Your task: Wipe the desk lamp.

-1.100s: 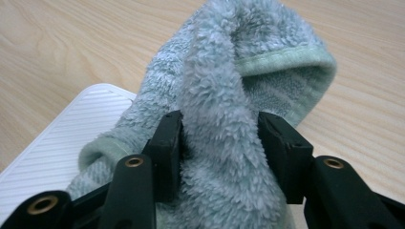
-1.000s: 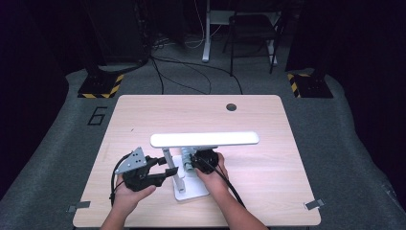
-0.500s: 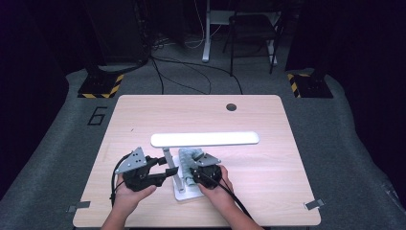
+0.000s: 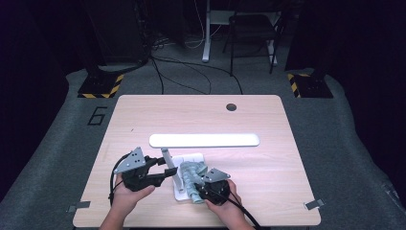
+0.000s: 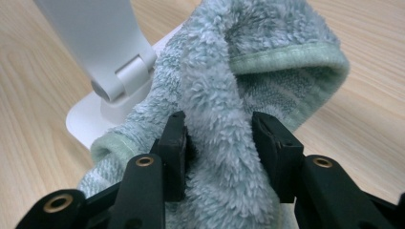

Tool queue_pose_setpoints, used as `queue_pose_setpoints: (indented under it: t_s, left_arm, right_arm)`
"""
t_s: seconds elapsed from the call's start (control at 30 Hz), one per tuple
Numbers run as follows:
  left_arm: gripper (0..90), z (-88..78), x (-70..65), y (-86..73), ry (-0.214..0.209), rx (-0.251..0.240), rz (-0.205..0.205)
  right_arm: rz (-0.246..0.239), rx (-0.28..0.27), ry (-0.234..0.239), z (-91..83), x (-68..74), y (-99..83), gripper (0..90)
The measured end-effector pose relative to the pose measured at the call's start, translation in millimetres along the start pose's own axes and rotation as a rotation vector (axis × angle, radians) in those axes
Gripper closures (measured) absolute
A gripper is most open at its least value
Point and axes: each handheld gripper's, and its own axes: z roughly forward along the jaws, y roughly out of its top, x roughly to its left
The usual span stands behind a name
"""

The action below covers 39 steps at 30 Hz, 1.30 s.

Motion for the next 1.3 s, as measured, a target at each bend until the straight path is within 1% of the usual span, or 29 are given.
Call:
queue_pose_setpoints:
  t_s: [0.1, 0.13, 0.23, 0.27, 0.3, 0.33, 0.37, 0.4, 0.43, 0.47, 0.5, 0.53, 0.57, 0.6, 0.63, 0.67, 0.7, 0.77, 0.8, 0.83, 0.9, 0.97, 1.0, 1.03, 1.07, 1.13, 1.2, 1.23, 1.3]
  left_arm:
    - [52.7, -0.2, 0.2, 0.3, -0.003, 0.005, 0.006]
    - [52.7, -0.2, 0.2, 0.3, -0.003, 0.004, 0.005]
    - [52.7, 0.0, 0.0, -0.1, -0.001, -0.001, 0.002]
    - [52.7, 0.6, 0.0, -0.5, -0.002, -0.008, 0.000]
    - [52.7, 0.7, 0.0, -0.6, -0.002, -0.008, -0.001]
    - [52.6, 0.9, -0.1, -0.9, -0.006, -0.008, -0.005]
    - [52.5, 1.1, 0.0, -1.1, -0.007, -0.010, -0.006]
    - [52.5, 1.6, -0.5, -1.5, -0.011, -0.016, -0.016]
    - [52.4, 1.6, 0.1, -1.6, -0.012, -0.017, -0.012]
    - [52.4, 1.6, 0.4, -1.8, -0.011, -0.017, -0.012]
    - [52.4, 1.7, 1.0, -2.0, -0.014, -0.019, -0.011]
    - [52.3, 1.8, 1.4, -2.2, -0.017, -0.020, -0.012]
    - [52.3, 1.5, 2.1, -2.2, -0.022, -0.018, -0.012]
    - [52.2, 2.1, 2.1, -2.7, -0.023, -0.027, -0.018]
    - [52.2, 2.1, 2.5, -2.8, -0.027, -0.027, -0.018]
    - [52.2, 2.0, 2.8, -3.0, -0.031, -0.026, -0.018]
    - [52.2, 2.1, 2.9, -3.0, -0.034, -0.026, -0.018]
    - [52.2, 2.2, 2.8, -3.0, -0.045, -0.027, -0.016]
    - [52.1, 2.3, 2.3, -3.1, -0.054, -0.028, -0.021]
    - [52.1, 2.3, 2.3, -3.1, -0.062, -0.027, -0.020]
    - [52.1, 2.2, 2.6, -3.0, -0.064, -0.023, -0.014]
    - [52.1, 1.9, 2.9, -3.1, -0.064, -0.023, -0.016]
    - [52.0, 1.4, 3.7, -3.1, -0.077, -0.019, -0.016]
    - [52.0, 2.0, 3.3, -3.7, -0.073, -0.030, -0.024]
    - [52.0, 1.9, 3.5, -3.7, -0.075, -0.029, -0.024]
    - [52.0, 2.0, 4.4, -3.9, -0.080, -0.029, -0.017]
    - [51.8, 2.3, 4.3, -4.1, -0.080, -0.031, -0.019]
    - [51.8, 2.4, 4.4, -4.2, -0.082, -0.033, -0.021]
    - [51.7, 2.3, 4.8, -4.2, -0.084, -0.031, -0.021]
  right_arm:
    - [0.022, -0.008, 0.002, -3.1, -7.9, -4.0, 59.4]
    - [0.043, -0.001, -0.003, -4.7, -9.7, -5.0, 59.5]
    - [0.052, -0.007, -0.024, -7.2, -17.9, -8.6, 59.5]
    - [0.061, -0.009, -0.029, -8.1, -20.2, -10.0, 59.5]
    - [0.082, -0.010, -0.044, -8.8, -21.9, -10.8, 59.7]
    - [0.087, -0.011, -0.056, -9.3, -25.1, -11.2, 60.1]
    - [0.080, -0.004, -0.067, -10.1, -29.5, -11.1, 60.8]
    - [0.102, 0.003, -0.083, -10.6, -31.9, -11.2, 62.0]
    - [0.105, 0.011, -0.094, -10.7, -35.7, -10.9, 62.6]
    - [0.125, 0.020, -0.106, -10.9, -37.9, -10.8, 62.9]
    - [0.139, 0.025, -0.105, -11.3, -39.5, -10.6, 63.1]
    - [0.170, 0.022, -0.100, -11.8, -40.6, -9.6, 63.4]
    - [0.157, 0.020, -0.091, -12.5, -42.0, -8.5, 63.8]
    - [0.160, 0.012, -0.097, -13.2, -40.4, -7.0, 64.3]
    - [0.138, 0.007, -0.092, -13.5, -39.8, -5.4, 64.9]
    - [0.140, 0.003, -0.091, -14.0, -38.0, -4.0, 65.6]
    - [0.120, -0.016, -0.086, -13.8, -36.4, -1.6, 66.6]
    - [0.121, -0.027, -0.077, -13.5, -30.8, 3.9, 69.6]
    - [0.110, -0.028, -0.065, -12.8, -29.2, 6.1, 70.0]
    - [0.101, -0.035, -0.066, -11.3, -26.8, 8.9, 70.5]
    - [0.083, -0.028, -0.044, -6.4, -22.1, 15.2, 71.1]
    - [0.097, -0.020, -0.032, -3.0, -18.9, 17.8, 70.3]
    - [0.094, -0.018, -0.028, -1.0, -19.2, 18.6, 67.2]
    - [0.114, -0.011, -0.020, 1.1, -19.0, 18.8, 61.7]
    - [0.114, -0.007, -0.022, 4.1, -19.7, 18.7, 56.2]
    - [0.118, 0.025, -0.041, 10.0, -18.6, 17.5, 47.8]
    - [0.081, 0.018, -0.040, 14.3, -21.0, 16.6, 43.7]
    - [0.096, 0.015, -0.037, 15.8, -20.4, 16.8, 43.0]
    - [0.095, 0.011, -0.028, 19.5, -20.9, 17.7, 42.4]
